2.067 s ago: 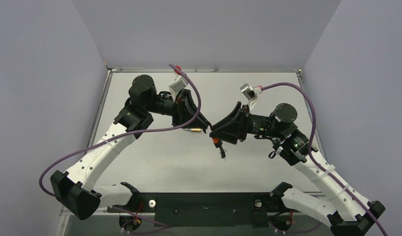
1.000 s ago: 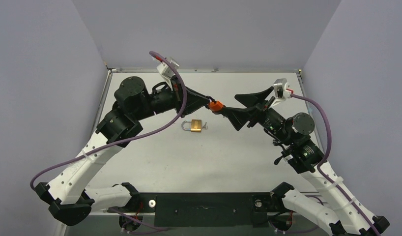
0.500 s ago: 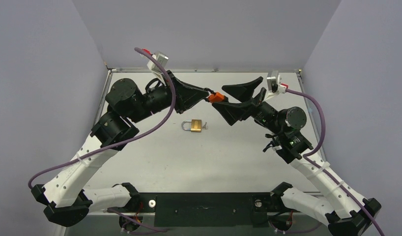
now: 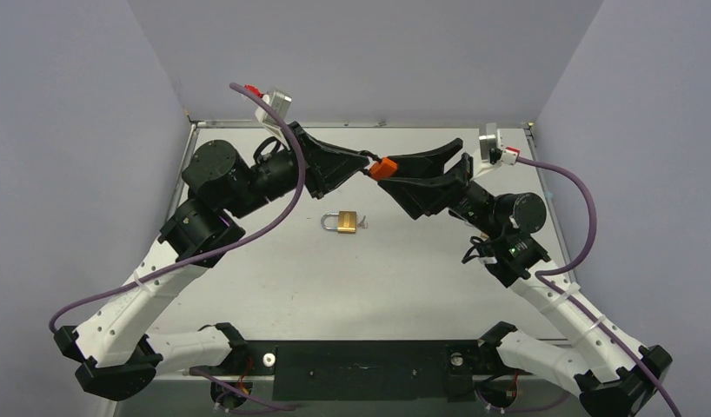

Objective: Lock with the key
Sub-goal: Lock the lock.

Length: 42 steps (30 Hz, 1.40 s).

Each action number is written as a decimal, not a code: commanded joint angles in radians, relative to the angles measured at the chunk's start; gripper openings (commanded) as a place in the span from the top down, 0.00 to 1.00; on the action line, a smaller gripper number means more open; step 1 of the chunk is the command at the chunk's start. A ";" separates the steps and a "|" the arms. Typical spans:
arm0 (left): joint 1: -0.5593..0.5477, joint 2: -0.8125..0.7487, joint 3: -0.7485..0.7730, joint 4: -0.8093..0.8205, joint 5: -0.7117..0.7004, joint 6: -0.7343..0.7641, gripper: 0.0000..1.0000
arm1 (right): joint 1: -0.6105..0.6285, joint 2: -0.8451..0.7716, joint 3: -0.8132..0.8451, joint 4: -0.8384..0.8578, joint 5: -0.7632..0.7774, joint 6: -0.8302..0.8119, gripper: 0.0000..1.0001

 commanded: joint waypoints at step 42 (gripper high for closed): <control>-0.022 -0.036 0.026 0.159 -0.047 -0.024 1.00 | 0.013 0.022 -0.056 0.209 -0.094 0.162 0.58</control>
